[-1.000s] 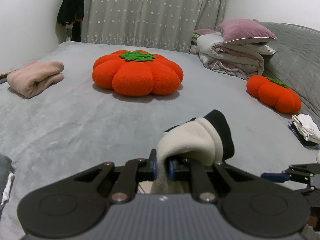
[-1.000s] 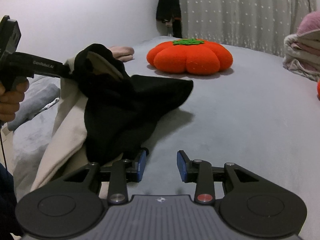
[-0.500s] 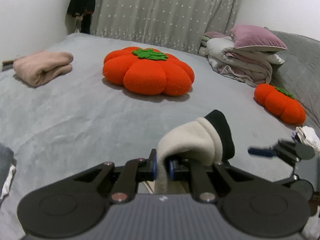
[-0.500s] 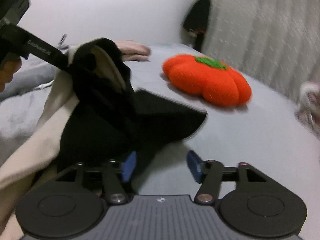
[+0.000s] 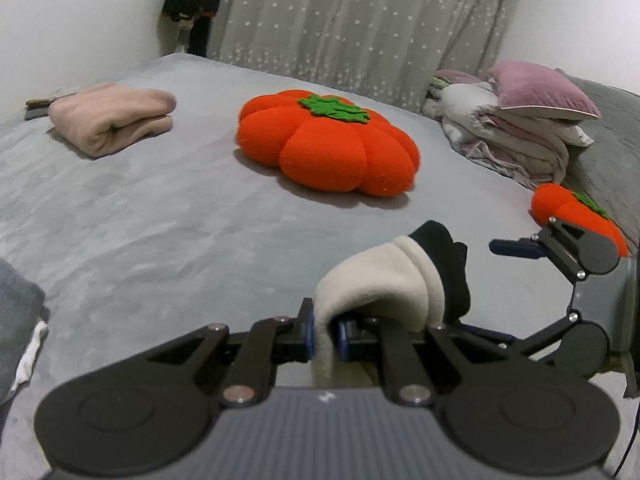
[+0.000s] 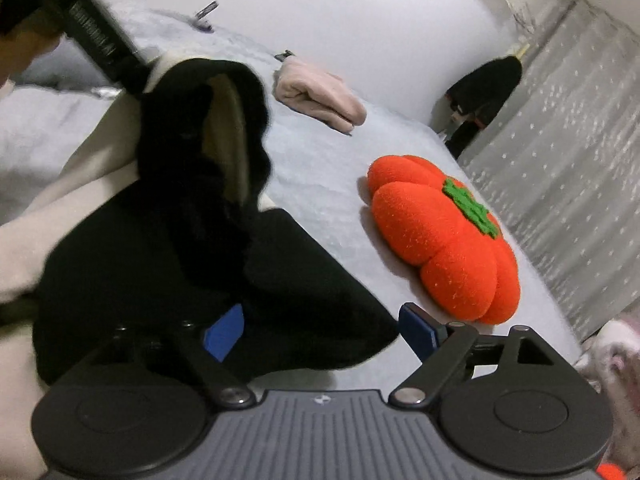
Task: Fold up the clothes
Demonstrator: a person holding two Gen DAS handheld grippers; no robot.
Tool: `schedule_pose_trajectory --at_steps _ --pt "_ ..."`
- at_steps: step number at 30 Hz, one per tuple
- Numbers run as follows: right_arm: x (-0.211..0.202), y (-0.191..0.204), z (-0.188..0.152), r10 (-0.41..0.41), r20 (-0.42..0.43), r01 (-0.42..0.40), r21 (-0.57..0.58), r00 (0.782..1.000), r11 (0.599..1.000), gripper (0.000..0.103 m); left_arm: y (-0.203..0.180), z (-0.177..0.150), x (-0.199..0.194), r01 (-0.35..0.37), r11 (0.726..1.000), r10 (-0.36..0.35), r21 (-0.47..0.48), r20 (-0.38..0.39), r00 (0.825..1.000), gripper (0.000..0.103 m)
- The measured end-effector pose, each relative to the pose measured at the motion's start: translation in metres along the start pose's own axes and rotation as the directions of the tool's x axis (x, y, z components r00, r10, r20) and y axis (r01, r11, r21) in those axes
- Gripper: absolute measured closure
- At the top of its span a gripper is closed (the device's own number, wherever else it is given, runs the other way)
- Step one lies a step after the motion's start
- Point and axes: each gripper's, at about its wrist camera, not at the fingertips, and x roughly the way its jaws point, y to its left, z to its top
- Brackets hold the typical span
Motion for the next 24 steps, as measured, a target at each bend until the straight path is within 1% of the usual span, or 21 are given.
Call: schedule_pose_trajectory --at_steps 4,5,8,11,13,14,15,16,20,22,24 --pt "0.019 0.001 -0.004 -0.015 -0.044 0.011 -0.089 0.999 0.996 0.019 0.000 0.003 0.001 -0.007 1.000 0.007 0.004 0.002 1.000 0.092" --pt "0.022 0.001 -0.003 -0.027 -0.038 0.023 -0.102 0.999 0.994 0.019 -0.001 0.003 0.001 -0.010 1.000 0.010 0.007 0.003 1.000 0.092" --pt "0.030 -0.003 0.002 -0.029 -0.017 0.028 -0.085 0.999 0.996 0.019 -0.002 0.003 0.002 -0.011 1.000 0.011 0.012 0.000 1.000 0.092" --pt "0.041 0.005 0.012 -0.018 -0.011 0.016 -0.140 1.000 0.990 0.022 -0.004 0.003 0.003 -0.015 1.000 0.015 0.022 -0.002 1.000 0.092" --pt "0.047 0.009 0.016 0.016 -0.015 -0.018 -0.142 1.000 0.990 0.038 -0.004 0.003 0.004 -0.017 1.000 0.017 0.026 -0.004 1.000 0.092" --pt "0.049 0.009 0.017 0.037 -0.022 -0.039 -0.121 0.999 0.992 0.061 -0.004 0.003 0.004 -0.019 0.999 0.019 0.028 -0.005 1.000 0.092" --pt "0.051 0.008 0.018 0.049 -0.028 -0.052 -0.092 0.998 0.994 0.090 -0.004 0.003 0.004 -0.020 0.999 0.020 0.030 -0.006 1.000 0.092" --pt "0.053 0.008 0.018 0.050 -0.033 -0.052 -0.070 0.998 0.996 0.097 -0.004 0.003 0.004 -0.018 0.999 0.018 0.030 -0.006 1.000 0.092" --pt "0.051 0.007 0.008 0.013 -0.025 -0.013 0.012 1.000 1.000 0.097 -0.006 0.004 0.000 0.008 0.999 -0.008 0.038 0.011 1.000 0.092" --pt "0.039 0.004 0.004 -0.017 0.003 0.016 0.058 1.000 0.998 0.097 -0.007 0.004 -0.003 0.026 0.999 -0.027 0.044 0.023 0.999 0.092" --pt "0.025 0.000 0.002 -0.047 0.031 0.044 0.097 0.998 0.994 0.097 -0.009 0.004 -0.009 0.061 0.997 -0.064 0.054 0.051 0.997 0.092"
